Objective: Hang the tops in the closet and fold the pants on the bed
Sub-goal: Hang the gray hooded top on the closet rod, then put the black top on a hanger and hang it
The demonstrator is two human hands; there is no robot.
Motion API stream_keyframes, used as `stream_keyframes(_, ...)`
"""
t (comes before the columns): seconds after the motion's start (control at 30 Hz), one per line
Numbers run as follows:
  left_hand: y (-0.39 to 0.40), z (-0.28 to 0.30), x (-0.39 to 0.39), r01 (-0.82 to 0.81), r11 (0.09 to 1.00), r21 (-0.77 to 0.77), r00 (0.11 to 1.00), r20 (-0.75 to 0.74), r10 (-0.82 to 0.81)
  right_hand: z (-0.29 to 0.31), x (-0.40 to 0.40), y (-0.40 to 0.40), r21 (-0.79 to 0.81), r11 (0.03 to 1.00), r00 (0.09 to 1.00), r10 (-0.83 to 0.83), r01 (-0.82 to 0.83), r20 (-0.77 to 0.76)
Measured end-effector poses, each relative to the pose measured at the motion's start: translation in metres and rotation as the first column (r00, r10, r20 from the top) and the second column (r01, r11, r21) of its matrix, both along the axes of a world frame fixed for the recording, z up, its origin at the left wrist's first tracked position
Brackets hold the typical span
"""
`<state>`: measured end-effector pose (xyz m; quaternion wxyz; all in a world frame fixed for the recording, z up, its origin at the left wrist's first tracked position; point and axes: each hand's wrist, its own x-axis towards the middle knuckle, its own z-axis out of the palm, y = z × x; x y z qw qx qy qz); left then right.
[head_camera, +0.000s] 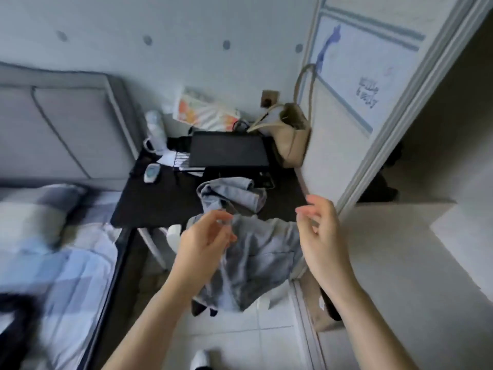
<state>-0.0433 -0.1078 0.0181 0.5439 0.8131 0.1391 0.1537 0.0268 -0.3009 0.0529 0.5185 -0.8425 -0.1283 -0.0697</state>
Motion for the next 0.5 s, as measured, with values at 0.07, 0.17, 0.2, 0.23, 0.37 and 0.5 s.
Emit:
stream_keyframes(0.07, 0.030, -0.020, -0.057, -0.193, 0.981, -0.034, 0.980, -0.044, 0.192, -0.016, -0.028, 0.043, -0.012, 0.988, 0.986, 0.152, -0.153, -0.074)
stream_keyframes(0.17, 0.063, -0.042, -0.134, -0.440, 0.893, -0.099, 0.897, -0.095, 0.431, -0.034, -0.068, 0.103, -0.019, 0.941, 0.933, 0.334, -0.339, -0.131)
stream_keyframes(0.2, 0.075, -0.050, -0.165, -0.519, 0.847, -0.113, 0.854, -0.110, 0.508, -0.038, -0.087, 0.128, -0.031, 0.911, 0.903, 0.402, -0.411, -0.152)
stream_keyframes(0.23, 0.083, -0.057, -0.187, -0.570, 0.813, -0.114, 0.820, -0.136, 0.556, -0.044, -0.101, 0.146, -0.046, 0.887, 0.879, 0.447, -0.460, -0.164)
stream_keyframes(0.37, 0.114, -0.090, -0.280, -0.743, 0.655, -0.138, 0.667, -0.238, 0.707, -0.064, -0.165, 0.224, -0.101, 0.759, 0.757, 0.610, -0.643, -0.233)
stream_keyframes(0.5, 0.152, -0.115, -0.350, -0.837, 0.532, -0.128, 0.541, -0.330, 0.773, -0.088, -0.220, 0.293, -0.167, 0.629, 0.647, 0.701, -0.759, -0.299)
